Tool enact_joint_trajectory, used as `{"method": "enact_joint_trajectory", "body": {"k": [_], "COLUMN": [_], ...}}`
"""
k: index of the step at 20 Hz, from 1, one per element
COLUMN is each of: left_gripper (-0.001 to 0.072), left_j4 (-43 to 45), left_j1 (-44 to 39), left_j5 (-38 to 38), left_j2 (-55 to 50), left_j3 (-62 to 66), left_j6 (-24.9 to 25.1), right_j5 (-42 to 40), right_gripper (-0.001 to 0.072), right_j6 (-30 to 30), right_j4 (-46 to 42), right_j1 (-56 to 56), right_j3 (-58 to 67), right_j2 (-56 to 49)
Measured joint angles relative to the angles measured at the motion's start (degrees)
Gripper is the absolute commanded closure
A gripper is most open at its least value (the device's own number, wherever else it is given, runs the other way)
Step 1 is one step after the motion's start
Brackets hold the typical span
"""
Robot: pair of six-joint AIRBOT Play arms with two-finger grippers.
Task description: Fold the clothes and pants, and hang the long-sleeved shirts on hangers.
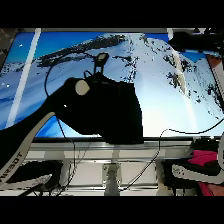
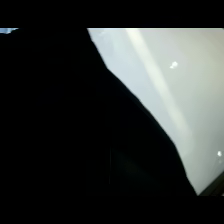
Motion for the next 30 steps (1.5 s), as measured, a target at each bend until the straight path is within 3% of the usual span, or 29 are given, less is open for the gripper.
{"method": "enact_joint_trajectory", "body": {"k": [6,10,11,13,14,15,16,20,30], "left_gripper": [0.0702,0.07,0.0701,0.0651,0.046,0.0305,0.028,0.0279,0.0281], "left_j4": [5.3,-0.9,-3.0,-5.9,-6.4,-6.5,-6.4,-4.9,-3.3], "left_j1": [15.8,29.5,32.9,39.5,42.2,44.7,46.7,51.6,53.8], "left_j5": [-12.8,-19.3,-20.7,-22.8,-23.6,-24.2,-24.2,-22.9,-18.0], "left_j2": [5.9,10.3,10.9,11.7,11.8,12.0,12.1,12.3,6.6], "left_j3": [-5.7,-15.0,-17.1,-21.2,-22.8,-24.0,-24.9,-26.7,-27.3], "left_j6": [2.7,8.4,9.8,11.9,12.7,13.2,13.5,14.4,15.2], "right_j5": [19.3,25.0,25.2,24.1,23.5,22.6,21.9,20.0,16.1], "right_gripper": [0.0693,0.0664,0.0587,0.0292,0.0263,0.0263,0.0263,0.0266,0.0266], "right_j6": [-8.3,-10.6,-10.7,-9.9,-9.2,-8.3,-7.7,-6.5,-7.0], "right_j4": [10.8,16.4,16.7,16.6,15.9,14.9,13.6,9.6,3.6], "right_j1": [-2.3,-1.8,-1.5,-0.9,-0.4,0.1,0.7,3.8,6.8], "right_j3": [-0.9,-3.4,-3.7,-4.2,-4.3,-4.4,-4.5,-4.6,-4.7], "right_j2": [-12.7,-21.5,-23.3,-26.1,-27.0,-27.8,-28.3,-29.4,-29.7]}}
